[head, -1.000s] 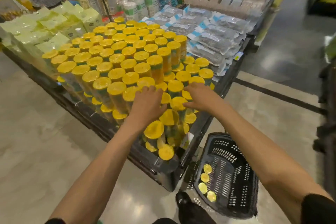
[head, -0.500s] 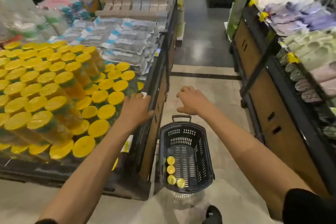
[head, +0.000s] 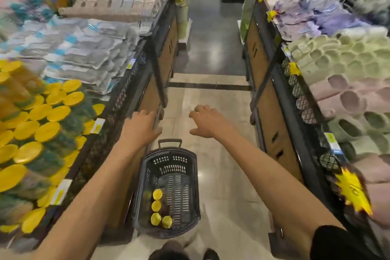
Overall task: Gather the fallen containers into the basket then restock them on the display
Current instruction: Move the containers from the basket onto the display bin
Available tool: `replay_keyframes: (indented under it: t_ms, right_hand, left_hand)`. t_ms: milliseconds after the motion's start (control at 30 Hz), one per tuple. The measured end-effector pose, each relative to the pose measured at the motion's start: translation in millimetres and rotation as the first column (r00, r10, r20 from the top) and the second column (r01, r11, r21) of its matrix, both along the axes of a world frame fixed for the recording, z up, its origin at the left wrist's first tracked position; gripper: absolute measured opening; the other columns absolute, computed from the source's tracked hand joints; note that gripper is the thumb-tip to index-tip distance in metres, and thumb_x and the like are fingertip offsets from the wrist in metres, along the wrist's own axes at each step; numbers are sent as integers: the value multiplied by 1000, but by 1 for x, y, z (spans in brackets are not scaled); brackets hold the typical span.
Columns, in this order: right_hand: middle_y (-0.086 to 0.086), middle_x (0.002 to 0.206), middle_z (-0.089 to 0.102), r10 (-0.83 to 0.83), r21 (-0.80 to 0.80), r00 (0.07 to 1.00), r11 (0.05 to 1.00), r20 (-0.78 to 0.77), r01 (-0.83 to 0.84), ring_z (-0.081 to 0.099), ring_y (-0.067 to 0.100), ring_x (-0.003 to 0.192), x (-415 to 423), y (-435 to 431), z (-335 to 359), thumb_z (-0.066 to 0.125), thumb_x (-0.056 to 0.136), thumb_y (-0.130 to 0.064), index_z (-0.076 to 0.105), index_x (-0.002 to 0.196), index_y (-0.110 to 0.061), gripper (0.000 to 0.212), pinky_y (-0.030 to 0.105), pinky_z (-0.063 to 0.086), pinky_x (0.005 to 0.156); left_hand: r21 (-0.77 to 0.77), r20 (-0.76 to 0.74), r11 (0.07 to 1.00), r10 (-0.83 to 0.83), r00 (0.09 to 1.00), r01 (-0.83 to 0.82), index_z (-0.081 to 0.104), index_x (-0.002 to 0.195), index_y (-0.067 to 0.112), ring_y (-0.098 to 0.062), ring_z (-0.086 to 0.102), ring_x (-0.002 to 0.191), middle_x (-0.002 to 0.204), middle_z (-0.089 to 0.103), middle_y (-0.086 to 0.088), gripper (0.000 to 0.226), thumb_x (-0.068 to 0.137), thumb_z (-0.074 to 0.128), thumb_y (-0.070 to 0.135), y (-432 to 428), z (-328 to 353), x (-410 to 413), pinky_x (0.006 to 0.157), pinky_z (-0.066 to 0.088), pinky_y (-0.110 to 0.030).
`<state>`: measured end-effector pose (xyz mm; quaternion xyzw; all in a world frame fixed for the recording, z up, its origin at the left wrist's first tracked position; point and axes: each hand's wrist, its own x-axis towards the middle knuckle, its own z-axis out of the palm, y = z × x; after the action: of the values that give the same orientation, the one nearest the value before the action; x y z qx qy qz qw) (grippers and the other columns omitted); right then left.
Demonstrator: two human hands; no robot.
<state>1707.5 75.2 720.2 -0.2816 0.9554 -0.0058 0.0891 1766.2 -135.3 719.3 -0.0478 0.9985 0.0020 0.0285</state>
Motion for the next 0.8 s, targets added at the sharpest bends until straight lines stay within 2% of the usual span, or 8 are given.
replay_keyframes:
  t_ms: [267, 567, 700, 800]
  right_hand:
    - [12, 144, 41, 69, -8, 993, 998, 100, -68, 40, 31, 130, -71, 27, -19, 58, 92, -42, 42, 144, -17, 59, 45, 39, 104]
    - [12, 143, 44, 211, -14, 959, 977, 188, -212, 42, 30, 129, -161, -3, -41, 59, 93, -42, 43, 144, -16, 60, 44, 42, 103]
    - [14, 141, 46, 373, 14, 893, 921, 253, -389, 43, 32, 128, -180, -44, -56, 60, 91, -42, 46, 142, -13, 60, 44, 44, 101]
    - [14, 135, 51, 485, 21, 832, 861, 270, -508, 47, 33, 124, -189, -78, -68, 60, 90, -46, 50, 136, -12, 58, 46, 45, 99]
  left_hand:
    - [113, -49, 988, 113, 992, -107, 57, 125, 18, -33, 55, 109, 119, 60, -10, 44, 90, 54, 45, 31, -15, -45, 86, 48, -47]
    - [185, 7, 932, 315, 949, -311, 56, 124, 17, -34, 55, 109, 119, 60, -11, 45, 88, 57, 44, 25, -59, -97, 83, 48, -47]
    - [202, 44, 855, 480, 876, -478, 58, 119, 16, -37, 56, 107, 114, 61, -12, 44, 87, 58, 46, 15, -73, -95, 82, 48, -49]
    - [207, 86, 769, 601, 794, -605, 55, 127, 19, -35, 55, 111, 119, 60, -10, 47, 89, 56, 46, 10, -81, -79, 86, 48, -48]
